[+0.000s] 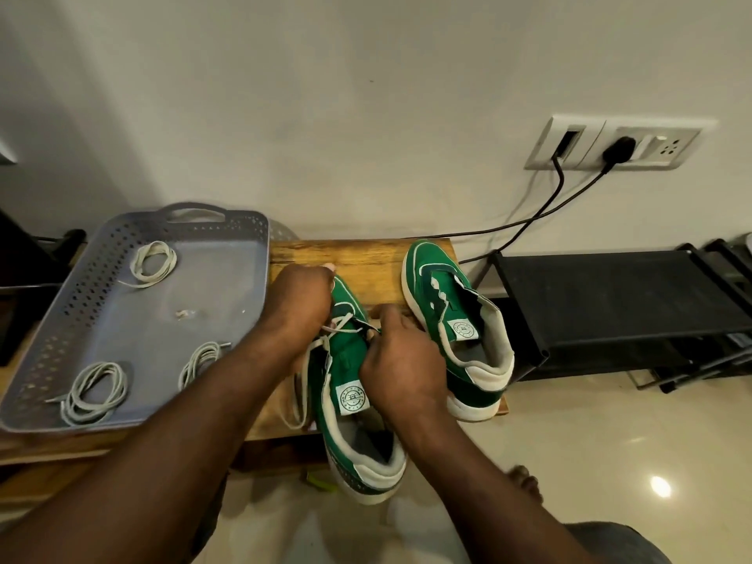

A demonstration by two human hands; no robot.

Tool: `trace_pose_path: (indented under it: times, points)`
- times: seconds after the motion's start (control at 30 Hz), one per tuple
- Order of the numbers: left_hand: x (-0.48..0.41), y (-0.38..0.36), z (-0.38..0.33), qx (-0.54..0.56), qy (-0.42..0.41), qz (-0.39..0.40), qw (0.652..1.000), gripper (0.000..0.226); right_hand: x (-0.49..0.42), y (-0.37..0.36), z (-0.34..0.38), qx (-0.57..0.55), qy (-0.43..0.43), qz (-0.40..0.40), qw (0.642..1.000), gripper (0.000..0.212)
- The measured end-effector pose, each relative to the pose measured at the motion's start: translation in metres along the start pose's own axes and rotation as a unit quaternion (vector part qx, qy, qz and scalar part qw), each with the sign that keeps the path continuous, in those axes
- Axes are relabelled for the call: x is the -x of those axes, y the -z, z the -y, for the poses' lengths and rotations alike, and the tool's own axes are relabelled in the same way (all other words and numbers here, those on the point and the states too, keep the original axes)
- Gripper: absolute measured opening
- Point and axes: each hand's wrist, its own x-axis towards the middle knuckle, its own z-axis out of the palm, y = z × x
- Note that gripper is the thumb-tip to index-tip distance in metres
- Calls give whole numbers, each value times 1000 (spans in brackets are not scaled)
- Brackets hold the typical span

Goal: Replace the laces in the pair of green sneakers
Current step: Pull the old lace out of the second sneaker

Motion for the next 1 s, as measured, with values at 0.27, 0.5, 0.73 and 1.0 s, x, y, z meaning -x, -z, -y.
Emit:
trace_pose_path:
  times: [0.27, 0.5, 0.73, 1.0]
  points:
    - [-8, 19, 3, -263, -162, -87, 947, 24, -4, 5, -15, -2, -33, -25, 999, 24]
    - [8, 16, 8, -417, -124, 10, 901, 57, -7, 5, -11, 59, 26, 17, 998, 57]
    - [23, -6, 21, -515, -140, 50, 844, 41, -13, -3, 0, 96, 72, 113, 986, 74]
    - [8, 12, 23, -423, -83, -18, 902, 20, -17, -8, -17, -15, 18, 18, 1000, 26]
